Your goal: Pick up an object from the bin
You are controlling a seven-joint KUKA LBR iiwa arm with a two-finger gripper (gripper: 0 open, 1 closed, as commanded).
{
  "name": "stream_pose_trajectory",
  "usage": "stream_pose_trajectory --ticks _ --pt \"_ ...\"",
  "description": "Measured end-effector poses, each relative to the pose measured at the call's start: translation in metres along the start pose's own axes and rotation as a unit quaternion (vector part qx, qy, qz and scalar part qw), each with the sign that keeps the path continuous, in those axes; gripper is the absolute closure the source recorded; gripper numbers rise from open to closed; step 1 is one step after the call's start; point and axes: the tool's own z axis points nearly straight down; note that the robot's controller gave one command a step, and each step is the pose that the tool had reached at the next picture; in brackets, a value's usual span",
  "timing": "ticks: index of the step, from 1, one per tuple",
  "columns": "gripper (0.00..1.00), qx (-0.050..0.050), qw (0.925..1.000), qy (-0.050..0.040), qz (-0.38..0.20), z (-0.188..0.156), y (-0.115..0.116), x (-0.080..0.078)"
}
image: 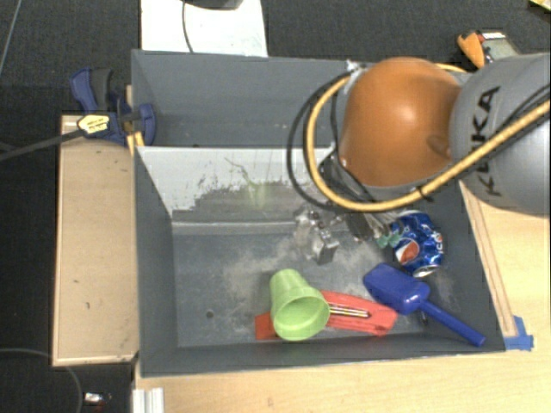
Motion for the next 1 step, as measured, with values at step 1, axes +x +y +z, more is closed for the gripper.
stream_pose_trajectory --ticks 1 --pt "1.0 0.0 0.9902 -0.0008 -0.14 -0.0194 0.0298 0.0424"
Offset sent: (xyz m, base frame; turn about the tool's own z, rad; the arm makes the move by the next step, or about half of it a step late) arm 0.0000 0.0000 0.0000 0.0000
